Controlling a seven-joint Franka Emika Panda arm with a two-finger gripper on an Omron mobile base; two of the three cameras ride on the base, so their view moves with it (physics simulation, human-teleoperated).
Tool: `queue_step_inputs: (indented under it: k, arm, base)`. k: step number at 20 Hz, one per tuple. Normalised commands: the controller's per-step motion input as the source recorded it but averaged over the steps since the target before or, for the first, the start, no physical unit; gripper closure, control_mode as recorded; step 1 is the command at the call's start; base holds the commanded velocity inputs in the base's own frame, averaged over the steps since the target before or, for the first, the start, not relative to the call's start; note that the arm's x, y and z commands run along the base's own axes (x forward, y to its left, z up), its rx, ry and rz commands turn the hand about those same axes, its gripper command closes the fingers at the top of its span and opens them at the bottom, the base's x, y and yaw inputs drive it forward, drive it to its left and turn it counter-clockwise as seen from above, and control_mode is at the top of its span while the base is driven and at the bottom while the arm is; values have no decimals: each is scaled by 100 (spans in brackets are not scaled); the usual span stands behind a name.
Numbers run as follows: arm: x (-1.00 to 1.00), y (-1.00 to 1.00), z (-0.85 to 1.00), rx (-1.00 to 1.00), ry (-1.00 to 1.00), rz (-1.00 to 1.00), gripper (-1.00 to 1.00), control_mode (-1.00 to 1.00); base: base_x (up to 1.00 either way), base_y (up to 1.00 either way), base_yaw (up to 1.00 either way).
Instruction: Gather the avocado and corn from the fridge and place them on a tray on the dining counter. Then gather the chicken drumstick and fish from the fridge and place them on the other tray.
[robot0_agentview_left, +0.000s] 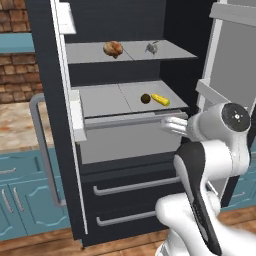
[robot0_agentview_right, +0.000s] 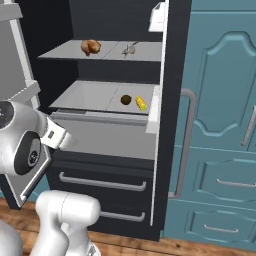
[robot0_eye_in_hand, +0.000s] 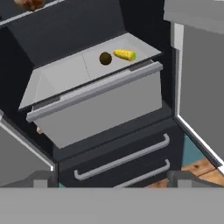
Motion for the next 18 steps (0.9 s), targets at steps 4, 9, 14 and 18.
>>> queue_step_inputs:
  k: [4,9,14,18]
  arm:
    - [-65,-7,32,-17,5,10,-100,-100]
    - [-23,-20,-3,-4,-2,15,-100,-100]
    - [-3,1,0,-2,7,11,-100,-100]
    - [0,5,0,-1,2,0,-100,-100]
  base:
    - [0,0,0]
    - [0,0,0]
    - [0,0,0]
    - [0,0,0]
